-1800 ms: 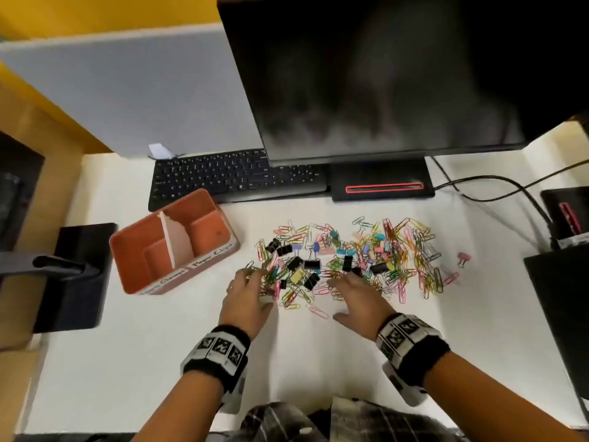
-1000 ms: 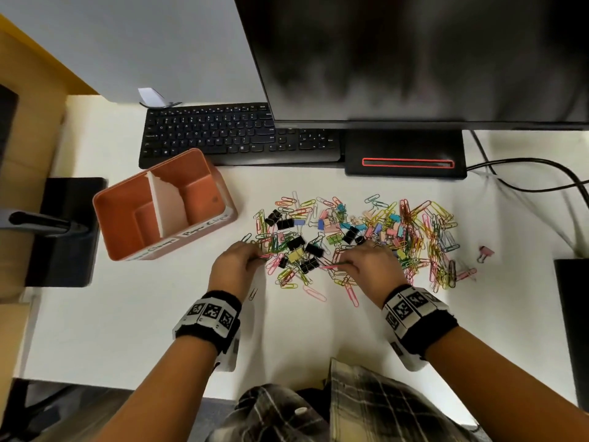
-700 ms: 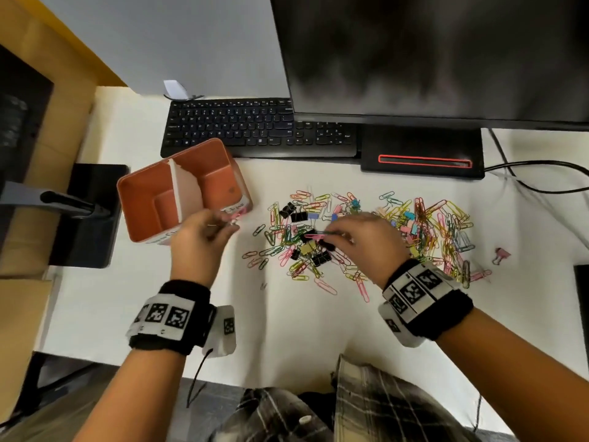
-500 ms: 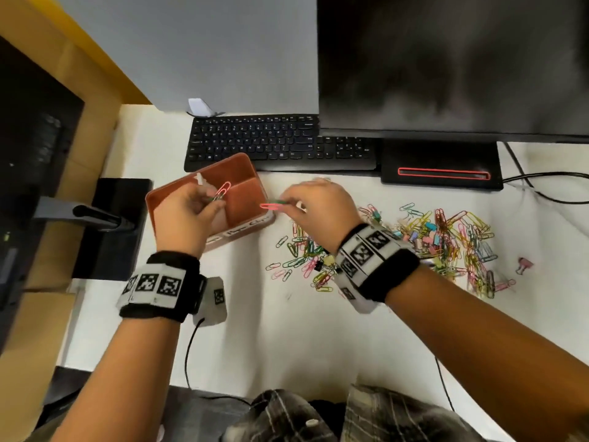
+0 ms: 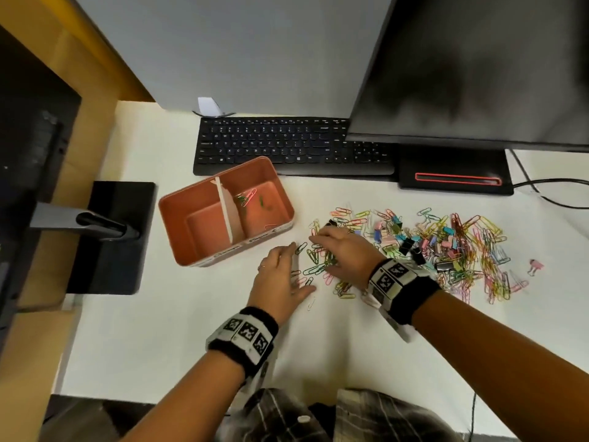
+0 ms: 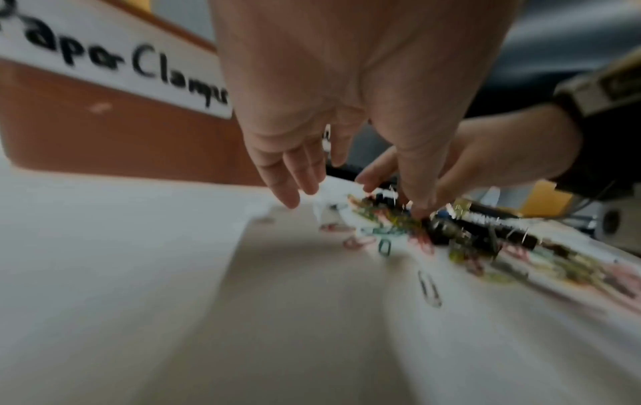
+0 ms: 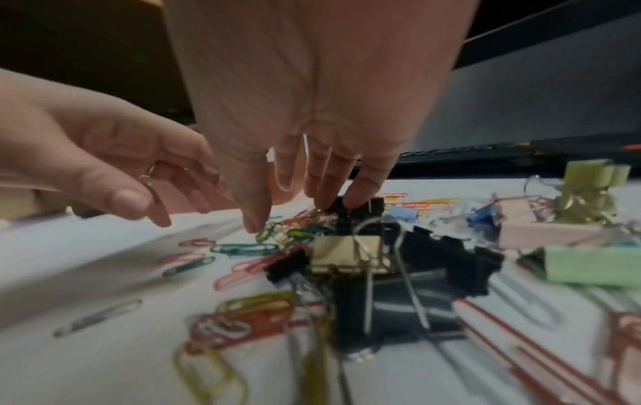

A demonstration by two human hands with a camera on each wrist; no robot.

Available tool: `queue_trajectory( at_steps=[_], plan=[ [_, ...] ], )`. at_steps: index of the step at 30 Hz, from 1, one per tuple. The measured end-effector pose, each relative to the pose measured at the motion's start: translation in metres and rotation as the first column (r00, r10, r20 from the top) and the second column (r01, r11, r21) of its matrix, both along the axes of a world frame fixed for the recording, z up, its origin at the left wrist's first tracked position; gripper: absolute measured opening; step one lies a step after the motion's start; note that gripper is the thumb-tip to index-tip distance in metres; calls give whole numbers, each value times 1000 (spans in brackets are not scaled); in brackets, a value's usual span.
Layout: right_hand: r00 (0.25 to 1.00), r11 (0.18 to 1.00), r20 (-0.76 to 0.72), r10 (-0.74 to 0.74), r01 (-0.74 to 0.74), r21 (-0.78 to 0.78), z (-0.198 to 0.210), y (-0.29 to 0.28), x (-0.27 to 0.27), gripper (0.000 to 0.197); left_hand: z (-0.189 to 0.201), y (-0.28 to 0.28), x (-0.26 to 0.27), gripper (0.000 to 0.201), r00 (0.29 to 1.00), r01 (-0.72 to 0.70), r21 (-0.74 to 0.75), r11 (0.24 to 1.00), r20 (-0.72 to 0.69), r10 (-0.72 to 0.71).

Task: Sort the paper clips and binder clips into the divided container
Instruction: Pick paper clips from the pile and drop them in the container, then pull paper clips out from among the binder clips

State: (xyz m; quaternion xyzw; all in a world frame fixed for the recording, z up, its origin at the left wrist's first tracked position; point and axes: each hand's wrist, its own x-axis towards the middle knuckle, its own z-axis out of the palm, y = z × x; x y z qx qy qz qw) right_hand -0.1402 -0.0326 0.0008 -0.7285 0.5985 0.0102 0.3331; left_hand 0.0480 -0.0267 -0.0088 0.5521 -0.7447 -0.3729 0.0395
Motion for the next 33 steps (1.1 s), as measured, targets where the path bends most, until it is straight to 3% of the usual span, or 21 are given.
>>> queue_trajectory(
  at_steps=[4,9,13,16,21,25,28,33],
  plan=[
    [996,999,-90,-5,10,52,-6,-3,-4,65,-20,-9,-19,89,993,11,-39,999,116,-7],
    [992,994,-63,-105,107,25,-10,-3,-11,25,-31,-20,-25,42,999,51,-81,995,4,-51],
    [989,994,-111,-102,99,-38,-12,3,-14,22,-35,-25,-21,12,998,37,-77,996,-47,-41],
    [987,993,-122,-106,98,-71,-13,5,-16,22,-37,-28,-22,9,998,48,-77,996,-29,-51],
    [980,977,15,-196,197,-84,-7,11,-21,17,-35,-34,-24,9,999,53,-58,997,-9,-54],
    [970,962,73,-230,238,-133,6,10,-23,15,-14,-28,-19,1,993,44,-94,995,-103,-54],
    [974,959,111,-198,216,-183,26,-3,-13,17,18,-22,-8,5,983,24,-155,988,-178,-52],
    [957,931,241,-162,230,-284,57,-43,27,14,79,-47,24,9,956,-213,-280,936,-259,140]
  ],
)
